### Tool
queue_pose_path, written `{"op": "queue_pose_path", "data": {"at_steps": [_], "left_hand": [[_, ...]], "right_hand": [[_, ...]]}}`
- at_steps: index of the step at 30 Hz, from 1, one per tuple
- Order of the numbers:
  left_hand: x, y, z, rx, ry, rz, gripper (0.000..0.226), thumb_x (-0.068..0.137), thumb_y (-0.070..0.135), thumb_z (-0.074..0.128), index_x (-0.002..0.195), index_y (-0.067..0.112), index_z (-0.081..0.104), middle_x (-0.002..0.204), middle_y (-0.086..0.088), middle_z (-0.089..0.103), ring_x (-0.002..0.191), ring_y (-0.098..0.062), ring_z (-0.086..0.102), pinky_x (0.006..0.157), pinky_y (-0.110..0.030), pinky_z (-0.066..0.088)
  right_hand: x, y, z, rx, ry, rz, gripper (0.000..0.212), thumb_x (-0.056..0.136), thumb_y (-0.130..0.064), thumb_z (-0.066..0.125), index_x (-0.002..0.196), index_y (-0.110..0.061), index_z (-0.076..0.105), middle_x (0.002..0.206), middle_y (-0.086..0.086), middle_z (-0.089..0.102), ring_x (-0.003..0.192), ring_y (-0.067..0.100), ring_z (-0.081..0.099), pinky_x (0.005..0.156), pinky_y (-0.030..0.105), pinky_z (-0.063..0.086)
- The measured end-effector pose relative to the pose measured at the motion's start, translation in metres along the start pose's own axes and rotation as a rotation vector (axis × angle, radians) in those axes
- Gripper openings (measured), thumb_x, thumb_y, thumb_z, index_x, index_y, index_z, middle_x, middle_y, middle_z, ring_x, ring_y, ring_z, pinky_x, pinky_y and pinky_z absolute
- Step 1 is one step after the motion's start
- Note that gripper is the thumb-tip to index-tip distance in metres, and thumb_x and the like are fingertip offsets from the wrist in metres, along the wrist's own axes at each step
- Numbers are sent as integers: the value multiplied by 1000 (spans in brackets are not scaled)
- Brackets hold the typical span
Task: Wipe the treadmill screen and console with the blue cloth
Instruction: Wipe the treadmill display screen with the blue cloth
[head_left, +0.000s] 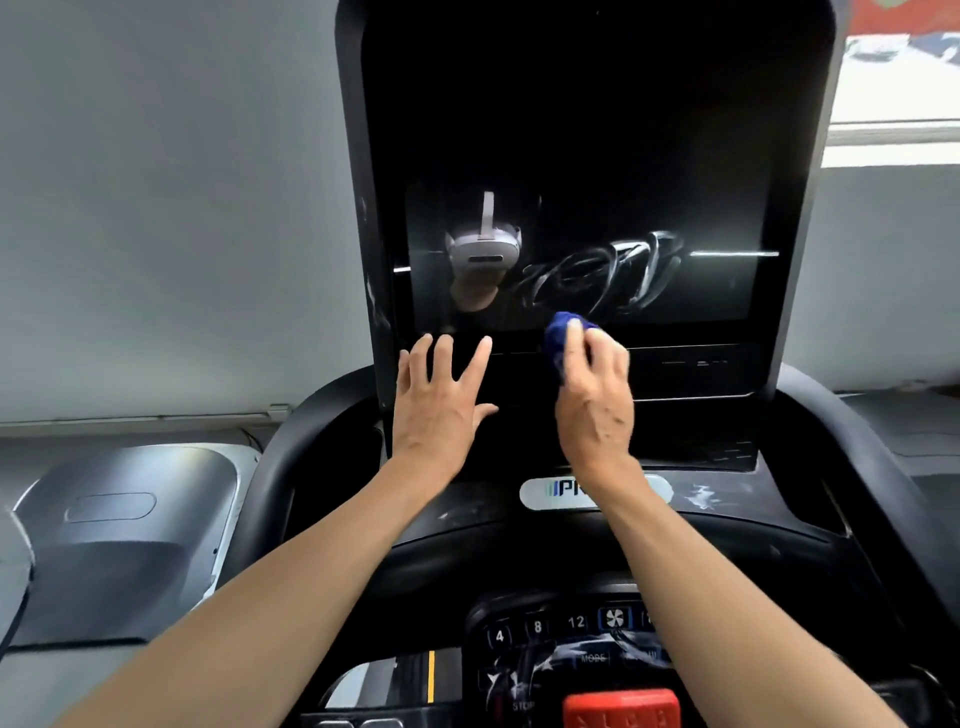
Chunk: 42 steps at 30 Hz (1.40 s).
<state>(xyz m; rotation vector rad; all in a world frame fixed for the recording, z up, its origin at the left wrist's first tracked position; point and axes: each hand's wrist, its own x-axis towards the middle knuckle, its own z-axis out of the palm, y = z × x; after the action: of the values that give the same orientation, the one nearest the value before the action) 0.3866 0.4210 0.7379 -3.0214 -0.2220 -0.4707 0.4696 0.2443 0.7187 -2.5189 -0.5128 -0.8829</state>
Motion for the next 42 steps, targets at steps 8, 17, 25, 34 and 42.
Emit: {"op": "queue_pose_path", "data": {"at_steps": [8, 17, 25, 34, 42], "left_hand": [[0, 5, 2, 97, -40, 14, 89, 92, 57, 61, 162, 26, 15, 146, -20, 29, 142, -43, 27, 119, -61, 28], [1, 5, 4, 126, -43, 5, 91, 90, 57, 63, 161, 26, 17, 145, -20, 28, 141, -43, 28, 117, -61, 31], [2, 4, 5, 119, -11, 4, 92, 87, 57, 68, 160, 25, 22, 143, -21, 32, 139, -44, 32, 115, -61, 34], [-1, 5, 3, 117, -52, -2, 90, 92, 59, 60, 162, 27, 13, 146, -20, 26, 142, -43, 26, 118, -60, 30], [1, 16, -9, 100, -93, -33, 91, 91, 51, 67, 161, 21, 15, 146, -18, 27, 143, -41, 26, 122, -60, 22]], "right_hand": [[-16, -11, 6, -6, -36, -106, 48, 91, 3, 54, 140, 5, 51, 119, 21, 56, 108, 36, 46, 96, 42, 51], [8, -20, 5, 68, -15, 55, 53, 91, 3, 52, 144, -2, 49, 123, 18, 55, 109, 35, 48, 91, 38, 50], [-4, -29, 3, 102, -19, 291, 51, 90, 4, 55, 141, 1, 50, 120, 17, 54, 107, 33, 48, 81, 37, 53], [-24, -18, 1, 115, -2, 397, 56, 88, 9, 53, 143, 0, 49, 123, 20, 53, 110, 37, 49, 88, 41, 52], [-33, 13, -5, 138, -27, 318, 54, 90, 5, 53, 143, -6, 52, 126, 19, 51, 114, 33, 46, 93, 36, 47]]}}
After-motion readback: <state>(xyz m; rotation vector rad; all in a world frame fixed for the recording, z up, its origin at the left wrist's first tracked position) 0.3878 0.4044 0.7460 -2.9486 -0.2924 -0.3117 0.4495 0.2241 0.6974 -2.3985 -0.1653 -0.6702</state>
